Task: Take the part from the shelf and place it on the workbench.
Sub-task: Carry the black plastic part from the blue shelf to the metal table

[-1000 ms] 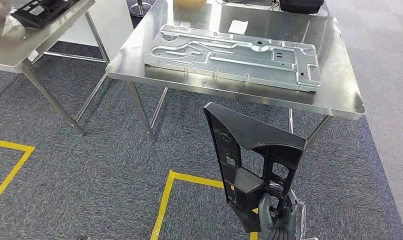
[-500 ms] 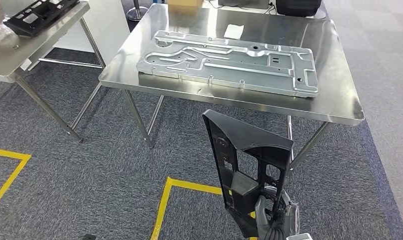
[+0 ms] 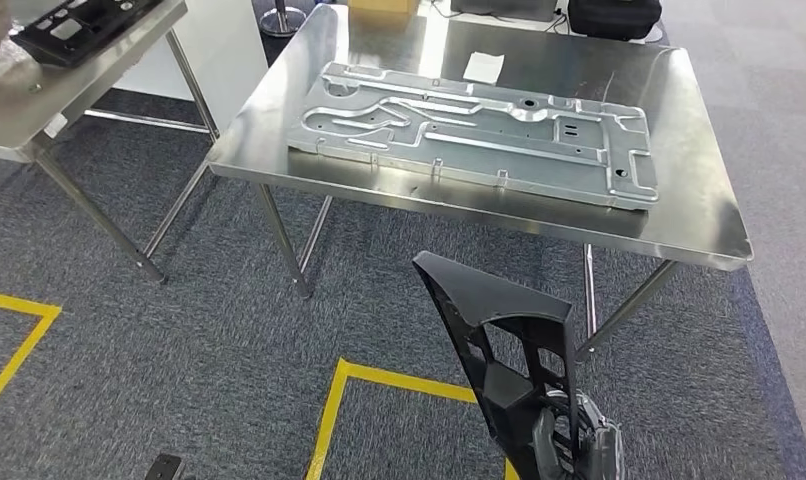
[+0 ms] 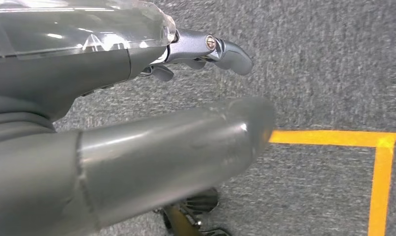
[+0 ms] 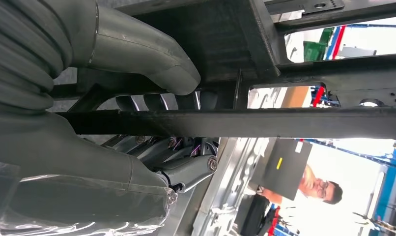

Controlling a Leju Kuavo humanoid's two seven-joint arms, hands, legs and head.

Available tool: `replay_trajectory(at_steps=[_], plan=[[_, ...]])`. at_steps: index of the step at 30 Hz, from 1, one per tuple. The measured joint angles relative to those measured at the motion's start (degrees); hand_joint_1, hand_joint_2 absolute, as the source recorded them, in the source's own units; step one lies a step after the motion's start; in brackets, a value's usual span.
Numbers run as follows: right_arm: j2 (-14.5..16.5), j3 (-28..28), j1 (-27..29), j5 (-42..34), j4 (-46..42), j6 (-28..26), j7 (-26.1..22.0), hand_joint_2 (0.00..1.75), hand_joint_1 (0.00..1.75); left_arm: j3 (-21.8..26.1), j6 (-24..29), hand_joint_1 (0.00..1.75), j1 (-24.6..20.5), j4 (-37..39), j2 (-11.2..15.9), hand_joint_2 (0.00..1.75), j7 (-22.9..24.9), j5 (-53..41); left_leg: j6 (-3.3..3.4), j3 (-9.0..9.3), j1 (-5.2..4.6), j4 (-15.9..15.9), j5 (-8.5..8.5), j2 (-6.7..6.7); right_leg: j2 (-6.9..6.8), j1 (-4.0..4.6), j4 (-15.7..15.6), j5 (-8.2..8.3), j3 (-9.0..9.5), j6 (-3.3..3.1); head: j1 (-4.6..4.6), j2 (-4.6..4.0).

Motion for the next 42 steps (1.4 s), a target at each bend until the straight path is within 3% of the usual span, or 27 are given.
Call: replay_trajectory(at_steps=[2, 5, 6, 8, 9, 10, 11, 13, 15, 20, 21, 23, 24, 25, 26, 27, 29, 30, 32, 35, 37, 39, 40, 41, 42], plan=[[0.03, -0.68, 0.20, 0.05, -0.13, -0.07, -0.07, 1.75, 1.75, -0.02, 0.01, 0.00, -0.10, 0.00, 0.09, 0.00, -0.07, 0.02, -0.62, 0.13, -0.01, -0.20, -0.33, 0.03, 0.02, 0.24, -1.41, -0.23, 0.60, -0.44, -0.03, 0.01], [0.09, -1.79, 0.61, 0.04, -0.39, -0.01, -0.42, 1.75, 1.75, -0.06, 0.02, 0.00, -0.19, 0.01, 0.42, 0.00, -0.19, 0.03, -1.47, 0.14, -0.01, 1.08, -1.61, 0.17, 0.03, -0.32, -2.64, -0.19, 1.62, -1.05, -0.11, 0.01], [0.11, -2.16, 0.66, 0.04, -0.56, 0.14, -0.62, 1.75, 1.75, -0.07, 0.02, 0.00, -0.21, 0.01, 0.62, 0.00, -0.24, 0.04, -1.74, -0.79, 0.02, 3.40, -2.89, 0.20, -0.02, -0.54, -3.03, -0.21, 2.08, -1.26, -0.21, 0.01], [0.15, -3.00, 0.65, 0.06, -0.82, 0.50, -0.97, 1.75, 1.75, -0.07, 0.02, 0.00, -0.13, 0.01, 0.93, 0.00, -0.29, 0.10, -2.22, -4.51, 0.30, 10.59, -6.01, 0.18, -0.09, -0.52, -3.14, -0.59, 2.62, -1.56, -0.38, 0.01], [0.15, -3.50, 0.66, 0.11, -0.89, 0.66, -1.03, 1.75, 1.75, -0.07, 0.01, 0.00, -0.03, 0.01, 1.06, 0.00, -0.29, 0.15, -2.45, -6.39, 0.43, 13.69, -6.81, 0.19, -0.07, -0.51, -3.10, -0.83, 2.85, -1.59, -0.38, 0.01], [0.15, -4.06, 0.67, 0.19, -0.94, 0.83, -1.06, 1.75, 1.75, -0.07, -0.01, 0.00, 0.07, 0.02, 1.11, 0.00, -0.29, 0.21, -2.62, -7.56, 0.55, 15.08, -6.53, 0.20, -0.05, -0.50, -3.05, -1.10, 3.11, -1.57, -0.38, 0.01], [0.15, -4.62, 0.66, 0.29, -1.01, 1.00, -1.03, 1.75, 1.75, -0.07, -0.02, 0.00, 0.15, 0.02, 1.17, 0.00, -0.29, 0.27, -2.74, -7.68, 0.66, 14.30, -5.05, 0.21, -0.01, -0.52, -2.97, -1.40, 3.44, -1.48, -0.39, 0.01], [0.15, -5.59, 0.60, 0.50, -1.11, 1.30, -0.98, 1.75, 1.75, -0.08, -0.03, 0.00, 0.17, 0.02, 1.35, 0.00, -0.31, 0.40, -2.75, -5.21, 0.86, 7.49, -0.29, 0.24, 0.04, -0.55, -2.78, -2.14, 4.25, -1.15, -0.40, 0.00], [0.15, -6.30, 0.52, 0.63, -1.31, 1.41, -0.98, 1.75, 1.75, -0.08, -0.04, 0.00, 0.13, 0.02, 1.51, 0.00, -0.36, 0.49, -2.40, -2.84, 0.73, 1.81, 2.17, 0.21, 0.09, -0.36, -2.41, -2.81, 4.67, -0.56, -0.43, 0.00], [-0.17, -7.70, -0.47, 2.21, -2.22, 1.14, -0.02, 1.75, 1.75, -0.23, -0.17, 0.00, 0.05, 0.02, 1.57, 0.00, -0.39, 0.27, -0.80, -2.25, 0.67, 0.32, 2.16, 0.11, 0.17, -0.40, -1.15, -4.05, 4.24, 0.69, -0.36, 0.01], [-0.55, -8.08, -1.38, 2.66, -2.48, 0.88, 1.02, 1.75, 1.75, -0.32, -0.27, 0.00, -0.11, 0.02, 1.58, 0.00, -0.26, 0.07, -0.43, -2.12, 0.77, 0.12, 2.19, 0.18, 0.15, -0.48, 0.96, -5.25, 3.24, 0.98, -0.30, 0.01], [-1.97, -8.89, -4.16, 3.34, -2.82, 0.05, 4.08, 1.75, 1.75, -0.64, -0.54, 0.00, -0.52, 0.02, 1.62, 0.00, 0.22, -0.41, 0.04, -2.05, 0.76, 0.03, 2.10, 0.36, 0.10, -0.64, 8.08, -8.41, -0.60, 1.41, -0.18, 0.01], [-2.86, -9.26, -5.91, 3.64, -2.84, -0.44, 5.76, 1.75, 1.75, -0.93, -0.66, 0.00, -0.75, 0.02, 1.62, 0.00, 0.54, -0.55, 0.15, -2.03, 0.73, 0.04, 2.04, 0.43, 0.09, -0.70, 11.62, -9.48, -2.72, 1.55, -0.18, 0.00], [-3.79, -9.59, -7.75, 3.97, -2.77, -0.90, 7.30, 1.75, 1.75, -1.28, -0.75, 0.00, -0.99, 0.02, 1.61, 0.00, 0.82, -0.66, 0.20, -1.97, 0.69, 0.04, 1.99, 0.46, 0.08, -0.73, 13.64, -9.52, -4.16, 1.60, -0.18, 0.00], [-4.63, -9.85, -9.59, 4.31, -2.70, -1.26, 8.57, 1.75, 1.75, -1.61, -0.79, 0.00, -1.24, 0.02, 1.59, 0.00, 1.08, -0.70, 0.21, -1.85, 0.66, 0.05, 1.92, 0.46, 0.08, -0.72, 13.57, -8.40, -4.59, 1.55, -0.16, 0.00], [-5.38, -10.05, -11.30, 4.58, -2.64, -1.51, 9.53, 1.75, 1.75, -1.91, -0.81, 0.00, -1.51, 0.02, 1.57, 0.00, 1.27, -0.73, 0.19, -1.62, 0.64, 0.05, 1.81, 0.41, 0.08, -0.69, 11.22, -6.20, -3.84, 1.37, -0.15, 0.00], [-6.50, -10.29, -13.81, 4.96, -2.59, -1.78, 10.52, 1.75, 1.75, -2.36, -0.81, 0.00, -1.92, 0.02, 1.52, 0.00, 1.46, -0.77, -0.05, -1.13, 0.53, 0.08, 1.48, 0.22, 0.10, -0.49, 3.60, -1.69, -0.66, 0.70, -0.13, 0.00], [-6.85, -10.34, -14.59, 5.04, -2.58, -1.89, 10.71, 1.75, 1.75, -2.57, -0.81, 0.00, -2.03, 0.02, 1.50, 0.00, 1.50, -0.77, -0.26, -1.08, 0.46, 0.14, 1.36, 0.09, 0.13, -0.34, 0.58, -0.55, 0.63, 0.41, -0.13, -0.01], [-7.29, -10.35, -15.35, 5.15, -2.53, -2.07, 10.88, 1.75, 1.75, -2.91, -0.83, 0.00, -2.09, 0.02, 1.46, 0.00, 1.55, -0.81, -0.81, -1.26, 0.38, 0.14, 1.29, -0.07, 0.19, -0.04, -1.45, -0.59, 1.30, 0.05, -0.20, 0.00], [-7.73, -10.35, -15.82, 5.61, -2.52, -2.51, 10.93, 1.75, 1.75, -3.17, -0.89, 0.00, -2.14, 0.02, 1.44, 0.00, 1.56, -1.04, -1.75, -1.41, 0.43, 0.69, 0.61, -0.05, 0.15, -0.38, -2.35, -0.56, 1.77, -0.55, -0.32, 0.01], [-8.06, -10.19, -17.23, 7.85, -2.32, -3.69, 11.60, 1.75, 1.75, -3.29, -0.95, 0.00, -2.28, 0.02, 1.46, 0.00, 1.58, -1.20, -2.24, -3.53, 0.53, 5.39, -1.82, 0.04, 0.06, -0.63, -2.83, -0.54, 2.33, -1.02, -0.55, 0.00], [-8.74, -9.44, -20.87, 12.00, -1.50, -5.05, 13.66, 1.75, 1.75, -3.67, -1.10, 0.00, -2.53, 0.02, 1.41, 0.00, 1.77, -1.32, -2.60, -7.70, 0.56, 13.01, -4.62, 0.07, 0.20, -0.59, -2.81, -0.65, 2.45, -1.28, -0.74, 0.00], [-9.22, -8.71, -23.39, 14.50, -0.82, -5.37, 15.10, 1.75, 1.75, -4.03, -1.23, 0.00, -2.74, 0.02, 1.33, 0.00, 1.97, -1.37, -2.71, -9.44, 0.56, 15.64, -4.94, 0.07, 0.34, -0.55, -2.77, -0.71, 2.51, -1.33, -0.76, 0.01], [-9.70, -7.80, -26.11, 17.04, -0.05, -5.45, 16.47, 1.75, 1.75, -4.40, -1.36, 0.00, -3.01, 0.02, 1.21, 0.00, 2.24, -1.42, -2.72, -10.25, 0.56, 16.20, -4.08, 0.07, 0.47, -0.51, -2.73, -0.79, 2.62, -1.35, -0.76, 0.01], [-10.13, -6.71, -28.91, 19.66, 0.80, -5.43, 17.86, 1.75, 1.75, -4.79, -1.47, 0.00, -3.36, 0.02, 1.08, 0.00, 2.55, -1.46, -2.65, -9.99, 0.55, 14.53, -2.12, 0.07, 0.56, -0.46, -2.66, -0.92, 2.81, -1.34, -0.78, 0.01]])
